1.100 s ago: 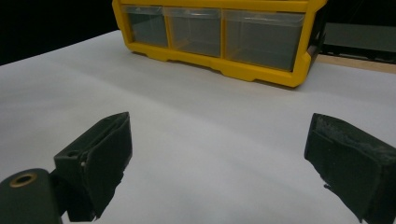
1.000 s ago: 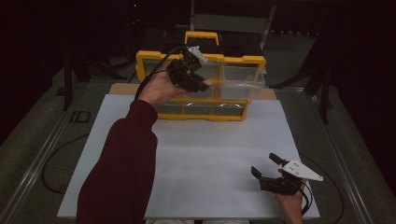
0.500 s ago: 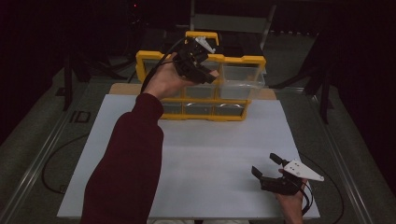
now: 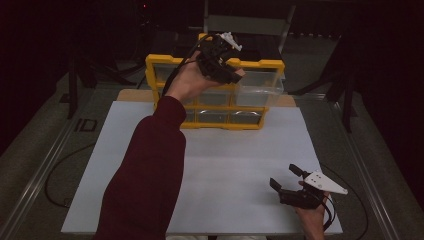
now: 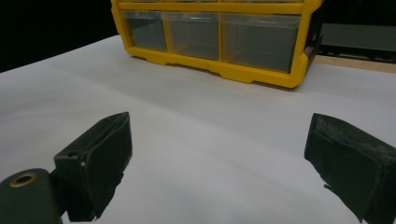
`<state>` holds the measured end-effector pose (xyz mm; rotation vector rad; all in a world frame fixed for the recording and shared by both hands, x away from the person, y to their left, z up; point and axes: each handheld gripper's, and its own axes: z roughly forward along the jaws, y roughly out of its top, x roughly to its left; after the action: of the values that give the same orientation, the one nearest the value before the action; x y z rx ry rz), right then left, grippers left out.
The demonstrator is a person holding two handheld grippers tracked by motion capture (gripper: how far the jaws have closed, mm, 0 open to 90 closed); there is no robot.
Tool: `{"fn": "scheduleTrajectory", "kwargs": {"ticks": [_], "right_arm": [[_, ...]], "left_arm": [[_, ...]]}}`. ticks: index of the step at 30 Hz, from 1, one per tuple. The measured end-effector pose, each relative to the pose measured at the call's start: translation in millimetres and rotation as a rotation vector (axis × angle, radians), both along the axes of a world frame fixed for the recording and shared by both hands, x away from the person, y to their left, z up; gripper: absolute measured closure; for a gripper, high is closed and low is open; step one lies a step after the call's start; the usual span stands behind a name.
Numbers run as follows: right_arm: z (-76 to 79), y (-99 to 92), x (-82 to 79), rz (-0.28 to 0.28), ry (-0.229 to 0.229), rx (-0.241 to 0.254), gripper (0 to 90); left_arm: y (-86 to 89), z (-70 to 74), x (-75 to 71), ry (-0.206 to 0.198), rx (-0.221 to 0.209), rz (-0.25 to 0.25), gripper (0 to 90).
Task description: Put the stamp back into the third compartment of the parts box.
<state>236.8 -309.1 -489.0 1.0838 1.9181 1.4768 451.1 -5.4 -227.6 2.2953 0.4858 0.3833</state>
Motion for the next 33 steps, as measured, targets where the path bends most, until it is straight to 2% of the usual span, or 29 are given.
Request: {"fn": "scheduleTrajectory", "kwargs": {"ticks": [13,23,24,25,26,27,28,29,31,33], "right_arm": [[0.2,-0.9,-0.1,-0.006,0.003,0.009,7.5],[1.0,-1.4,-0.6,-0.003,0.001,0.007,7.5],[0.9,-1.6,-0.5,-0.003,0.0,0.008,7.4],[0.9,-1.7,-0.5,-0.004,0.0,0.008,7.5],[0.9,-1.7,-0.6,-0.005,0.001,0.008,7.5],[0.8,-1.7,-0.5,-0.004,0.001,0.008,7.5],[0.8,-1.5,-0.5,-0.003,0.0,0.007,7.4],[0.8,-1.3,-0.3,-0.004,0.0,0.005,7.5],[0.8,-0.5,-0.5,-0.001,0.002,0.004,7.4],[0.9,-0.2,-0.6,0.002,0.001,0.003,7.5]], "left_arm": [[-17.3,-3.6,4.4,-0.015,-0.033,0.026,66.4],[-25.0,-7.3,5.0,0.002,-0.053,0.026,65.8],[-24.6,-7.7,4.9,0.014,-0.072,0.016,60.7],[-24.2,-8.1,4.3,0.037,-0.094,-0.004,49.4],[-24.6,-8.6,2.9,0.024,-0.09,0.0,36.6],[-25.6,-9.4,1.0,0.003,-0.086,0.029,24.9],[-25.1,-10.2,1.1,0.006,-0.085,0.037,15.0],[-24.0,-11.3,1.3,0.014,-0.092,0.039,13.0],[-21.9,-13.2,1.8,0.022,-0.089,0.046,4.6],[-19.7,-15.0,1.5,0.022,-0.077,0.044,0.5]]}}
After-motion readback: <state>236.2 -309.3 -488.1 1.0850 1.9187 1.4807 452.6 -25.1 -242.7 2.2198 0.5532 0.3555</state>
